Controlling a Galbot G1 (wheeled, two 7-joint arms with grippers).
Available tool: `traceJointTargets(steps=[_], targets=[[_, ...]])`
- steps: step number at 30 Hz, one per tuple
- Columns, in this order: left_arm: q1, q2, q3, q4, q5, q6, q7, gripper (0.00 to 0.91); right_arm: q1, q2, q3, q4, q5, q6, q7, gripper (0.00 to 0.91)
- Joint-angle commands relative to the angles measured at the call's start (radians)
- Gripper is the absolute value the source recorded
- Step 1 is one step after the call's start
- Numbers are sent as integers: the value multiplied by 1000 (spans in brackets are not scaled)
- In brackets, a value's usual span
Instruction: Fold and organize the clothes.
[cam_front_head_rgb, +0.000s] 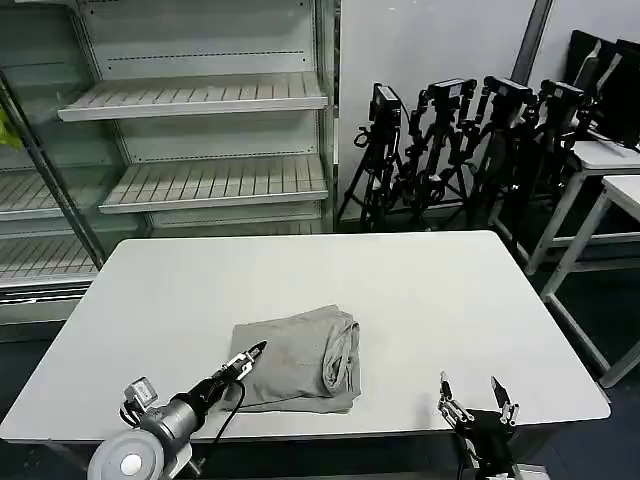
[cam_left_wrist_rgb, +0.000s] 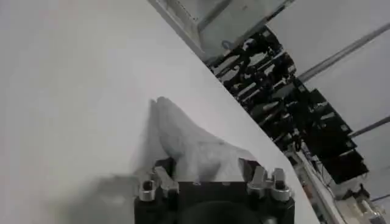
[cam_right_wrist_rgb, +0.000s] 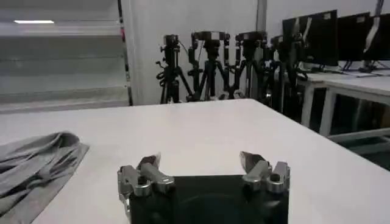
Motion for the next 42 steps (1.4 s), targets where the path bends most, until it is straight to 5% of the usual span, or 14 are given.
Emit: traceJointTargets(steps=[1,21,26,34,39,42], targets=[[-16,-20,6,25,-14,-2,5,20,-12,5,-1,15,-5,-1,0,907],[28,-88,-94,-46,-52,-2,7,20,-23,8,2,32,-3,1,1,907],[40,15,-322,-51,-44,0,23,20,2,-8,5,22,15,1,2,907],[79,326,-719,89,174,0,218,20,74,-28,-21,-19,38,0,1,907],[65,392,-742,26,206,0,239,20,101,-31,-37,-41,40,0,1,907],[68,369,-563,-130,258,-1,218,20,93,-28,-40,-38,37,1,0,907]])
